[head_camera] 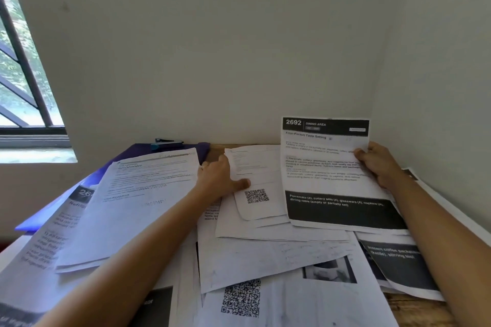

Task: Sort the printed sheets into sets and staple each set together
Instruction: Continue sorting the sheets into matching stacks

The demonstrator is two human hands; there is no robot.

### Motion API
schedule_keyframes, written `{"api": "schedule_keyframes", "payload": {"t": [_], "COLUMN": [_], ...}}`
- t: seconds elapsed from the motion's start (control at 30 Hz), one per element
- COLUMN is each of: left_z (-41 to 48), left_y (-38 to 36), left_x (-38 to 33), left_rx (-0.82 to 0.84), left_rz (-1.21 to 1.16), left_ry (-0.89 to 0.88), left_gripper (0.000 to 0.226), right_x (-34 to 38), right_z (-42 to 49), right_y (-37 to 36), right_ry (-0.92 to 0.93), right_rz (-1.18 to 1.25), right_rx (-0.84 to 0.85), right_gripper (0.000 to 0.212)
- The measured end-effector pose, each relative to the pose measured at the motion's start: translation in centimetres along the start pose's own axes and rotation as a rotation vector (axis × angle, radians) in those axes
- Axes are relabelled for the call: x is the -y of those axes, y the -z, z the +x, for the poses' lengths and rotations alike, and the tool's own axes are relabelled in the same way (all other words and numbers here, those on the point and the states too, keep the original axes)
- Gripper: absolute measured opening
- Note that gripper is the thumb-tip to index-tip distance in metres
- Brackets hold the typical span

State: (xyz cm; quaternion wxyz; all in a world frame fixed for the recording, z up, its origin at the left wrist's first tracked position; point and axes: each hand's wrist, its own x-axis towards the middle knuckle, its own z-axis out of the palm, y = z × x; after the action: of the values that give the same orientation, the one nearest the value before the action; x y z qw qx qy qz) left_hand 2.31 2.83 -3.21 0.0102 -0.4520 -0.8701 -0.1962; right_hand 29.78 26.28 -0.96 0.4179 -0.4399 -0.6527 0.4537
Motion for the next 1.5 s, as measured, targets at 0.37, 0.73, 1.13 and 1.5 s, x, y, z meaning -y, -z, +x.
{"api": "schedule_keyframes", "payload": {"t": [0.37, 0.73, 1.13, 1.5], "left_z": [-0.4, -0.5, 0.2, 0.5], "left_y": [0.3, 1.6, 6.3, 7.2], "left_x": [-0.6, -0.1, 3.7, 6.5], "left_rx": [-0.033, -0.219, -0.340, -0.206], "left_rz": [-0.385, -0.448, -0.660, -0.706], "left_ry": [0.127, 0.065, 0.256, 0.345], "left_gripper": [0.070, 0.017, 0.016, 0.028], "right_x": [-0.2, -0.2, -1.0, -1.2], "right_z": [-0.1, 0.0, 0.9, 1.1], "right_y": [-0.6, 0.1, 1.7, 2.1], "right_ry": [-0.018, -0.092, -0.234, -0.232], "right_rz": [-0.029, 0.204, 0.361, 0.359], "right_rx": [0.042, 0.023, -0.062, -0.050], "right_gripper": [0.023, 0.014, 0.010, 0.028]}}
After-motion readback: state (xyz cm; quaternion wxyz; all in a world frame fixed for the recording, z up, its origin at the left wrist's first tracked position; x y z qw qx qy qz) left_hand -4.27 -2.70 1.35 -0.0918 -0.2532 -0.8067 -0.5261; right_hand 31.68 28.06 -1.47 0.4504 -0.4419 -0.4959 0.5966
